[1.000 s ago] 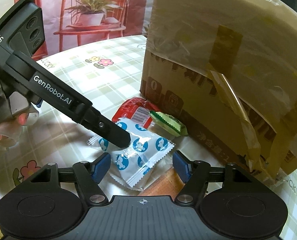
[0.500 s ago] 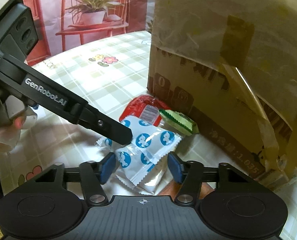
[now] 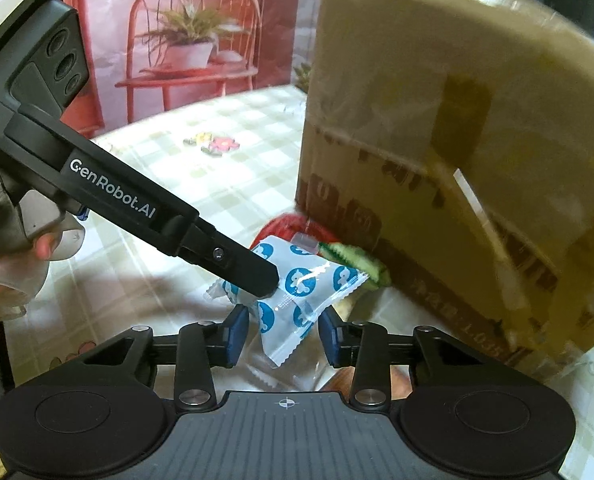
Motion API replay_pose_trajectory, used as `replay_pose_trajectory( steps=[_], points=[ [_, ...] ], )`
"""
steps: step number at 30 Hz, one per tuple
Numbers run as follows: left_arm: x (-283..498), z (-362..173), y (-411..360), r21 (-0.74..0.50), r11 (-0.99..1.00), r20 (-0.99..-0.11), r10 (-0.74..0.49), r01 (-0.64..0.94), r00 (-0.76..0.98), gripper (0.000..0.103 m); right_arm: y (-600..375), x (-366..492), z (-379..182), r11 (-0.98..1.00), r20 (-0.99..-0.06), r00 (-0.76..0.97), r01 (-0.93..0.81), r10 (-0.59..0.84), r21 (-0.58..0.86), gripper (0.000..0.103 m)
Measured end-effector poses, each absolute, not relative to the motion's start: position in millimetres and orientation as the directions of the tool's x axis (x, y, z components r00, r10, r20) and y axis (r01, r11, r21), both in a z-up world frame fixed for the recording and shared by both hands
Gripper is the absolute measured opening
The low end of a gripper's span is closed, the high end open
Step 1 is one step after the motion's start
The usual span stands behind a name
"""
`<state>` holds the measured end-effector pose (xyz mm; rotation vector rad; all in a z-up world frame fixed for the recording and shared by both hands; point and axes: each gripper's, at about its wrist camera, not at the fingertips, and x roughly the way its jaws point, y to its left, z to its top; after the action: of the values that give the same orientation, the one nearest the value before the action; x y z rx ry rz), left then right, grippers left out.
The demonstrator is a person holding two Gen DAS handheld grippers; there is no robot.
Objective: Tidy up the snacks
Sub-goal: 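Carry the blue-and-white snack into the box and open both grippers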
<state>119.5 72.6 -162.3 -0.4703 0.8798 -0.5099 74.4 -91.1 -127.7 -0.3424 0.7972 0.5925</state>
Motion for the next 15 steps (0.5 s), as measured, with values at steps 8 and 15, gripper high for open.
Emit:
replay_pose_trajectory(
  steps=[8,15],
  points=[
    [113.2,-86.8,60.2,-0.502,0.796,-0.508,-0.587,0.337,0.631,0.038,-108.4,64.0,-61.0,0.794,-0.621,0.669,-0.596,0.408,-0.122,0.035],
    [131.3,-5.7,23.9,-0.387,0.791,-0.408,-0.607,0.474,0.681,0.038,-149.0,77.1,9.5,0.827,-0.478,0.785,-0.53,0.395,-0.187,0.035]
  ],
)
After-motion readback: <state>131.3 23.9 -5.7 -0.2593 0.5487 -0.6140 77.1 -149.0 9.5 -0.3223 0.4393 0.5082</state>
